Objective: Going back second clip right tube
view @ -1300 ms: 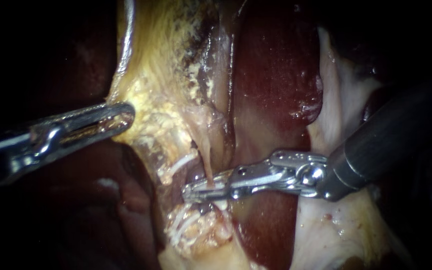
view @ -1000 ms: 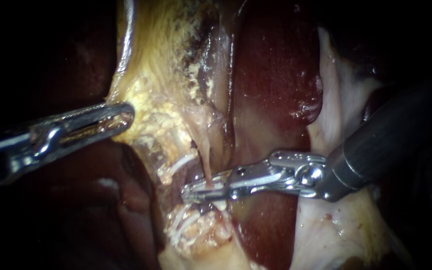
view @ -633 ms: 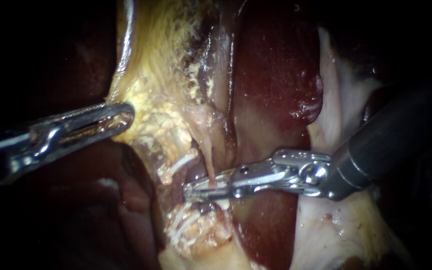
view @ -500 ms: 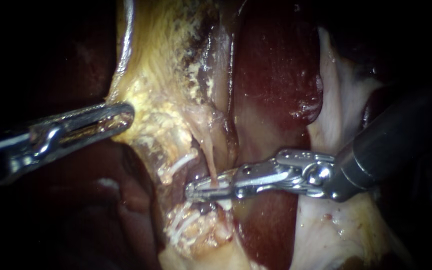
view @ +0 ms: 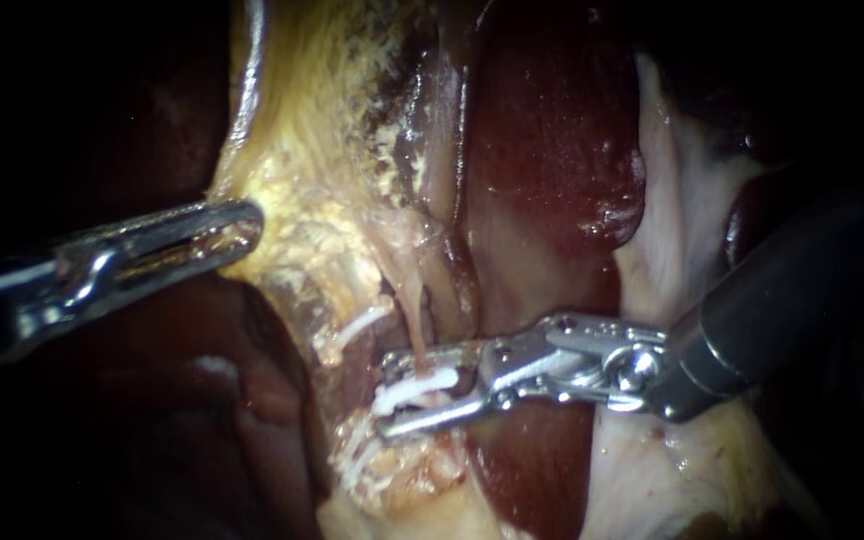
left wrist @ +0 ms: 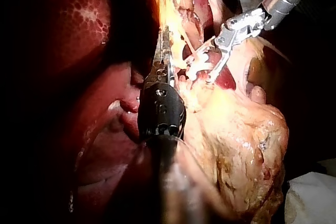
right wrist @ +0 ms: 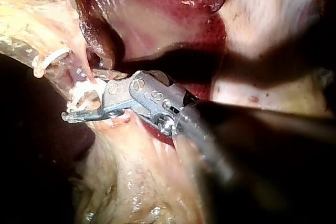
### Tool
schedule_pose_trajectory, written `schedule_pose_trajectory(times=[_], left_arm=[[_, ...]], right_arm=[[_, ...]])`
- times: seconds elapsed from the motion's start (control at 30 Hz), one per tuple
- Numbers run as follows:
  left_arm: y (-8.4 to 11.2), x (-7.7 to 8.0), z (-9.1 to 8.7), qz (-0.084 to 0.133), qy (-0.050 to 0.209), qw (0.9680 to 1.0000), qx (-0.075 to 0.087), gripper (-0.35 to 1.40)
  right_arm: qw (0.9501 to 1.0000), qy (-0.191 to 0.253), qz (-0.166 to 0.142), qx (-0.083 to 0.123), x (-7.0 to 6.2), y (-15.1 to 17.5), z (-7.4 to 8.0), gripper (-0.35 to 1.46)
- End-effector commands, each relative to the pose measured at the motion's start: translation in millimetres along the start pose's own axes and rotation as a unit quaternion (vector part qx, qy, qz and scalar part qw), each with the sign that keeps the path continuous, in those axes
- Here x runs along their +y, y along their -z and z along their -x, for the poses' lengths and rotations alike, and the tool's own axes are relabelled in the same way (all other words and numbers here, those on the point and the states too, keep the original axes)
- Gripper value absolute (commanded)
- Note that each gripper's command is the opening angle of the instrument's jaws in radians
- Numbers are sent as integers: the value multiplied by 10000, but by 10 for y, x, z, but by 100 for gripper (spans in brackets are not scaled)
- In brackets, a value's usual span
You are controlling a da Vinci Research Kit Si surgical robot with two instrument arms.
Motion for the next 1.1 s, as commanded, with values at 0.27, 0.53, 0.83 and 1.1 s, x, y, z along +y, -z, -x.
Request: schedule_pose_trajectory(times=[0.27, 0.53, 0.83, 1.1], left_arm=[[4, -8, 0, 38, 27, 10000, -15, -35], [6, -9, 0, 37, 27, 10000, -13, -35], [5, -6, -1, 32, 23, 10000, -12, -35], [3, -5, 0, 29, 22, 10000, -10, -35]], right_arm=[[9992, 141, 368, 104, 34, 17, 11, 60], [9970, 606, 465, 107, 40, 50, 10, 60], [9855, 1663, 344, 59, 13, 100, -23, 60], [9761, 2137, 391, 84, -6, 137, -61, 60]])
